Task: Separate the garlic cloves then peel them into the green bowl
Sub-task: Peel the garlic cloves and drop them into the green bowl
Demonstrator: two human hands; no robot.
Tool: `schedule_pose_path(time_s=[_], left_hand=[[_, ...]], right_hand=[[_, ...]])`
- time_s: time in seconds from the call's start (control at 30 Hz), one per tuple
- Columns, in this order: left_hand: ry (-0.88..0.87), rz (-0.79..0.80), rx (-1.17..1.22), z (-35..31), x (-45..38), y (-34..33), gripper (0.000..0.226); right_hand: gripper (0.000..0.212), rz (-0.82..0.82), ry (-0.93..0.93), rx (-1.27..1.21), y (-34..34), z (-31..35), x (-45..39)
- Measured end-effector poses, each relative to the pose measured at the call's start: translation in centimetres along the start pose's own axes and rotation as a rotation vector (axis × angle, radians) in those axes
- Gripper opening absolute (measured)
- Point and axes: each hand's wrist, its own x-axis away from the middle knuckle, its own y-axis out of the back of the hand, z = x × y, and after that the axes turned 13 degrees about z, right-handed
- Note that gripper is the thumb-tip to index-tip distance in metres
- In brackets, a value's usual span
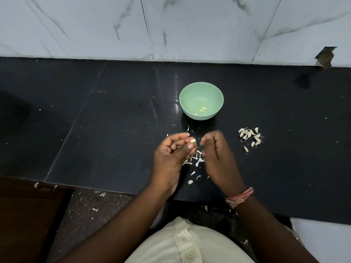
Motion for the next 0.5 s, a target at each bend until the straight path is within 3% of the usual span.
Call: schedule_pose_path(time_s=[0.1, 0.23, 0.5], left_hand=[[-0.016, 0.019, -0.01, 0.01, 0.01, 0.05, 0.027], [-0.052, 0.021, -0.037, -0.03, -0.11, 0.23, 0.026], [-0.085, 0.015, -0.093, -0.13, -0.14, 0.14, 0.025]], right_hand=[[0.03, 0.052, 0.061, -0.084, -0.25, 0.04, 0.08], [0.015, -0.015, 0.112, -0.086, -0.25, 0.06, -0.13], [0.01, -0.072, 0.12, 0.018, 0.06, 0.18, -0.12]])
